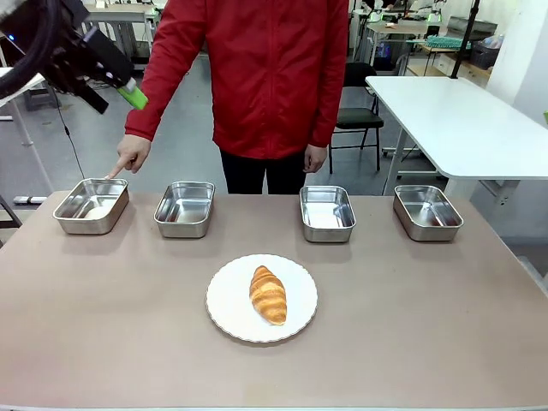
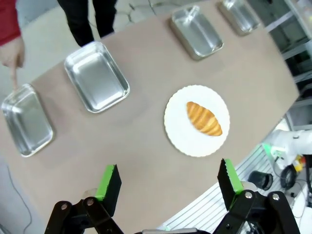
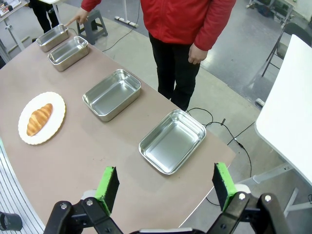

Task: Place the bread in the container.
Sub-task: Place the Butter Roll into the Airtight Container indicated by the human.

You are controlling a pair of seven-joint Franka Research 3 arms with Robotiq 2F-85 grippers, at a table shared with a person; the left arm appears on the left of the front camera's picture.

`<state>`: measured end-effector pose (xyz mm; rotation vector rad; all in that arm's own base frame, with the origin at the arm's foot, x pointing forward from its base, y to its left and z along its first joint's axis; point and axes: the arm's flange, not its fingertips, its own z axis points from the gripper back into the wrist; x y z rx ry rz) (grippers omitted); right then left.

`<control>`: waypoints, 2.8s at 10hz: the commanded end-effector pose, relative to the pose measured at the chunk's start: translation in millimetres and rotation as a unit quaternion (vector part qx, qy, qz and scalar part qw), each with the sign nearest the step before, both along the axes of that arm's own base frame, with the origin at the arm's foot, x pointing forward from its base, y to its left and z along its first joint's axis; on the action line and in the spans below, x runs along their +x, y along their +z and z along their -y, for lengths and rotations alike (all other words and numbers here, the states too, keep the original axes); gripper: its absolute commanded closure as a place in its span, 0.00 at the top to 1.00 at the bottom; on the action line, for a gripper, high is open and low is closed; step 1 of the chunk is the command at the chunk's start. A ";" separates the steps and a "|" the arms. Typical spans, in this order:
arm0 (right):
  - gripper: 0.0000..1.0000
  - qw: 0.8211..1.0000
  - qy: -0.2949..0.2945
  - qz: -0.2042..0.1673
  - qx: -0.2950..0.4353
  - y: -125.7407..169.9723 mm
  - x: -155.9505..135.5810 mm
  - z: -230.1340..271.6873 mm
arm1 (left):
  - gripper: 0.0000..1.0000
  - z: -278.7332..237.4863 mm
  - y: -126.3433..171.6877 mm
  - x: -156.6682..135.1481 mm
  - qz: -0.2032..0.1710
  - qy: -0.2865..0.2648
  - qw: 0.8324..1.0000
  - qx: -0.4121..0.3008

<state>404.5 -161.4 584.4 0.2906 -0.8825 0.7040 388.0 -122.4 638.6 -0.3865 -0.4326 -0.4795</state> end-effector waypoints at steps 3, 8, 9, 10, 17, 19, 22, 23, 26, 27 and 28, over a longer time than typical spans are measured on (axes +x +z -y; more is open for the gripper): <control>1.00 1.000 0.003 0.004 0.005 0.5 0.5 -0.5 | 1.00 105.1 -64.3 7.7 -0.064 0.015 0.998 -0.007; 1.00 1.000 0.003 0.004 0.005 0.5 0.5 -0.5 | 1.00 213.5 -138.2 -15.0 -0.135 0.153 0.973 0.103; 1.00 1.000 0.003 0.004 0.005 0.5 0.5 -0.5 | 1.00 223.5 -153.5 -18.9 -0.134 0.169 0.970 0.108; 1.00 1.000 0.003 0.004 0.005 0.5 0.5 -0.5 | 1.00 229.7 -167.7 -22.2 -0.138 0.197 0.965 0.102; 1.00 1.000 0.003 0.004 0.005 0.5 0.5 -0.5 | 1.00 252.8 -203.6 -21.3 -0.196 0.270 0.937 0.102; 1.00 1.000 0.003 0.004 0.005 0.5 0.5 -0.5 | 1.00 269.2 -218.4 -27.2 -0.188 0.314 0.925 0.108; 1.00 1.000 0.003 0.004 0.005 0.5 0.5 -0.5 | 1.00 293.7 -244.6 -33.4 -0.199 0.315 0.921 0.115; 1.00 1.000 0.003 0.004 0.005 0.5 0.5 -0.5 | 1.00 298.5 -249.9 -33.2 -0.198 0.312 0.921 0.120; 1.00 1.000 0.003 0.004 0.005 0.5 0.5 -0.5 | 1.00 306.8 -271.9 -35.1 -0.197 0.313 0.920 0.128; 1.00 1.000 0.003 0.004 0.005 0.5 0.5 -0.5 | 1.00 306.4 -277.6 -35.1 -0.202 0.310 0.919 0.132; 1.00 1.000 0.003 0.004 0.005 0.5 0.5 -0.5 | 1.00 306.0 -284.8 -33.3 -0.197 0.315 0.918 0.141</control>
